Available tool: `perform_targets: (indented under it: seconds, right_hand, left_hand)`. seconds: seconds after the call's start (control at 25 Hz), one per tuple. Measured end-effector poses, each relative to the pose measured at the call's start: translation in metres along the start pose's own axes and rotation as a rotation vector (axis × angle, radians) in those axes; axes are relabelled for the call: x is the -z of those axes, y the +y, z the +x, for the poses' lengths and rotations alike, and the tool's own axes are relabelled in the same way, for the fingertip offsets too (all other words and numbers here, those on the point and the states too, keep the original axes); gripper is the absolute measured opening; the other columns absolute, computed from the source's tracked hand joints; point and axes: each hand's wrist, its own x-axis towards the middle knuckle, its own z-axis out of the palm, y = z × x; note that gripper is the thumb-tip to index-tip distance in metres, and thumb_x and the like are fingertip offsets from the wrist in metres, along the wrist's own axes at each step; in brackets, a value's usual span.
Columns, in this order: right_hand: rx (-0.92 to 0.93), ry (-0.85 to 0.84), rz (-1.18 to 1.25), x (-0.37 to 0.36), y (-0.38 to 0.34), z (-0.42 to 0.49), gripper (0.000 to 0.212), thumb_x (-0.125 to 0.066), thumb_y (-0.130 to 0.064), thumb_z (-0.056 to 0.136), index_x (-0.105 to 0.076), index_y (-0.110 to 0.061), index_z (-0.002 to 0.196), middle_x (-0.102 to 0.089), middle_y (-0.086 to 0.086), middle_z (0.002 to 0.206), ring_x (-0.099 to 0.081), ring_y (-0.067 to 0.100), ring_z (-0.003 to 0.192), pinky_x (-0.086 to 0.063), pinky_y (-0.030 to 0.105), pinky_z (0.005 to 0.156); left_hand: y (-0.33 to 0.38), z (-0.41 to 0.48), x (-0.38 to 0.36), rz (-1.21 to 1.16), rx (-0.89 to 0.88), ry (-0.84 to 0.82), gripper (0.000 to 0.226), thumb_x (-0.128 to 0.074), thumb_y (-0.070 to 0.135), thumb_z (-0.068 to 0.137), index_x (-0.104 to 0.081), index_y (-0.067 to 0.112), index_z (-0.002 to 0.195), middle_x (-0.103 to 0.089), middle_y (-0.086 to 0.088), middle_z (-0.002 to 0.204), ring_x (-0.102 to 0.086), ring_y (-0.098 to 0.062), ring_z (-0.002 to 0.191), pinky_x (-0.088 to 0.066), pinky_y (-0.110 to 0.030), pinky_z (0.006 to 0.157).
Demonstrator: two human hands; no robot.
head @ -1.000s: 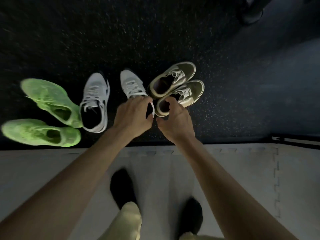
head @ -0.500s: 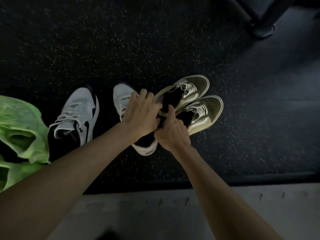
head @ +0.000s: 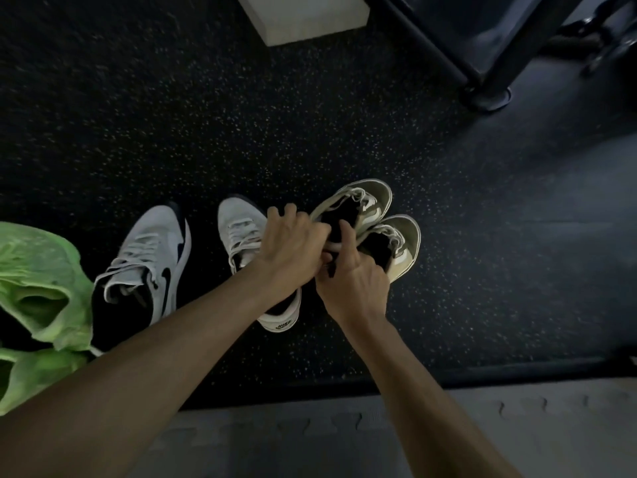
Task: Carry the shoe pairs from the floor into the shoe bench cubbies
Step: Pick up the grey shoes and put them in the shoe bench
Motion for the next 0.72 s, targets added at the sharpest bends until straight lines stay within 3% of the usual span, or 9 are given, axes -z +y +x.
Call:
perform_targets:
  seconds: [0.2, 0.36, 0.56, 0.72]
  right_hand:
    - [0.072, -0.009, 0.004, 0.055, 0.002, -0.007, 0.070, -0.059, -0.020, 0.086, -0.030, -0.024, 0.148, -0.068, 0.000, 0.089, -0.061, 0.019, 0.070, -0.042, 0.031, 0.054]
    - [0.139, -0.049, 0.023, 0.150, -0.024, -0.038, 0.068, -0.062, -0.017, 0.082, -0.037, -0.021, 0.145, -0.069, 0.005, 0.090, -0.062, 0.023, 0.071, -0.032, 0.028, 0.054]
    - [0.233, -0.050, 0.013, 0.329, -0.087, -0.089, 0.068, -0.070, -0.013, 0.074, -0.048, -0.013, 0.138, -0.068, 0.007, 0.076, -0.061, 0.024, 0.062, -0.035, 0.029, 0.054]
    - [0.283, -0.122, -0.045, 0.500, -0.128, -0.157, 0.072, -0.063, -0.019, 0.080, -0.035, -0.022, 0.146, -0.069, -0.001, 0.093, -0.063, 0.021, 0.079, -0.038, 0.031, 0.067]
  left_hand:
    - [0.013, -0.007, 0.053, -0.024, 0.045, -0.048, 0.038, -0.054, 0.058, 0.089, -0.059, 0.030, 0.115, -0.066, -0.002, 0.102, -0.051, -0.027, 0.106, -0.035, -0.043, 0.086]
    - [0.022, -0.047, 0.143, -0.060, 0.122, -0.104, 0.034, -0.053, 0.057, 0.090, -0.059, 0.027, 0.106, -0.066, -0.002, 0.095, -0.053, -0.026, 0.101, -0.036, -0.042, 0.081]
    - [0.041, -0.123, 0.322, -0.059, 0.267, -0.081, 0.038, -0.057, 0.061, 0.086, -0.059, 0.029, 0.108, -0.067, -0.003, 0.095, -0.054, -0.027, 0.099, -0.037, -0.043, 0.079]
    - [0.077, -0.203, 0.499, -0.103, 0.291, -0.086, 0.039, -0.066, 0.060, 0.080, -0.059, 0.030, 0.104, -0.067, 0.000, 0.089, -0.054, -0.025, 0.099, -0.037, -0.040, 0.075]
